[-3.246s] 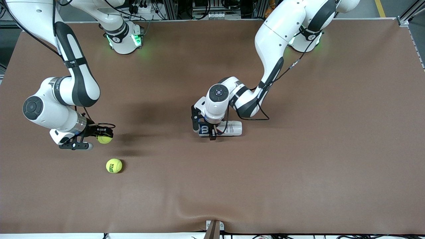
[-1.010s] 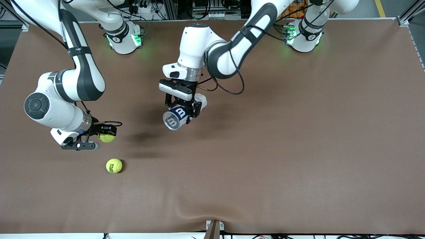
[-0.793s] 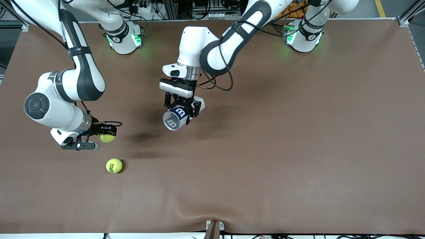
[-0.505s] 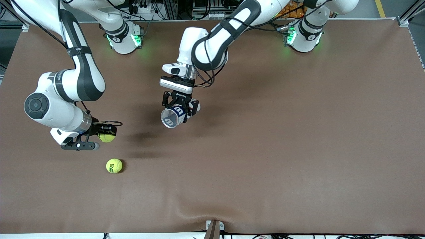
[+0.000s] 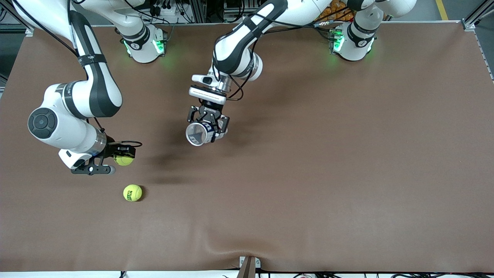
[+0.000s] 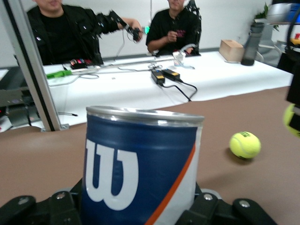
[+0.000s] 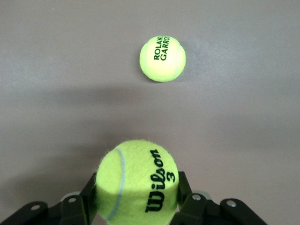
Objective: Insert tennis ball vertically with right arm
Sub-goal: 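Lift the can upright with the left gripper, open end up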
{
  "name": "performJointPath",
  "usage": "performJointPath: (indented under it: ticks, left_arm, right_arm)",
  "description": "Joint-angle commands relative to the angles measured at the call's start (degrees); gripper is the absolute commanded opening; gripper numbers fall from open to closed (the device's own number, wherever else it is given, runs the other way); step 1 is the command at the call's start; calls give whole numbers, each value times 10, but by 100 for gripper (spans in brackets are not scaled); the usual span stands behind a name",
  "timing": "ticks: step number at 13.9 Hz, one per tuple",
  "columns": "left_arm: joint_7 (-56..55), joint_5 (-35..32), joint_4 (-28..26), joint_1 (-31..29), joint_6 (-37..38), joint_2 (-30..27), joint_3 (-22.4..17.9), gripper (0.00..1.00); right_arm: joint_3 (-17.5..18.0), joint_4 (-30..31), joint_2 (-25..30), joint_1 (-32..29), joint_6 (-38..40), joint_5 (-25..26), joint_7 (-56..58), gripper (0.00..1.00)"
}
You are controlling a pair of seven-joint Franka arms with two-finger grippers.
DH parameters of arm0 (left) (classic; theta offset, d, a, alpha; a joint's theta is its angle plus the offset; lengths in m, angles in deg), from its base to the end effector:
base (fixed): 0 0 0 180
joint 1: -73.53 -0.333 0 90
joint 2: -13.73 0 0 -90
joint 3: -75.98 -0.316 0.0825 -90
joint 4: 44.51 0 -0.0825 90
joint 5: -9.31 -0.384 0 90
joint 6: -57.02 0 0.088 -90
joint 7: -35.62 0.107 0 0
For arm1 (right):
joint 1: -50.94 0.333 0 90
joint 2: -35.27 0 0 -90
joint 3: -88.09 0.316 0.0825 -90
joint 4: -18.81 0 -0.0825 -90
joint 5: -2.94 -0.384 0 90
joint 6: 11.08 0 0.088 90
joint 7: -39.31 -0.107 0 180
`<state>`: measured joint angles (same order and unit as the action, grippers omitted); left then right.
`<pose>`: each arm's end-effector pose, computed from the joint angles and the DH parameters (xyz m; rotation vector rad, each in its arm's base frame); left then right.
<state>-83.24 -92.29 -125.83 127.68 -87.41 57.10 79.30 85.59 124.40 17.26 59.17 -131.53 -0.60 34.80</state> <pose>0.4050 -0.6341 0.2762 2.4335 -0.4012 1.6109 0.6201 0.0668 0.3528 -3.1064 0.0151 0.0897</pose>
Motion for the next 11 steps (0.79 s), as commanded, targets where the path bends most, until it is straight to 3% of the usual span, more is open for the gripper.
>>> performJointPath:
  ticks: [1,7,11]
  left_arm:
    - [-50,-68,21,4,37,29,0,77]
    - [-165,-104,21,30,91,43,0,76]
    - [-251,-220,21,32,179,84,1,77]
  right_arm:
    - [-2,3,14,4,7,7,-13,0]
    - [-1,3,15,12,6,7,-31,0]
    - [-1,3,18,32,8,6,-66,0]
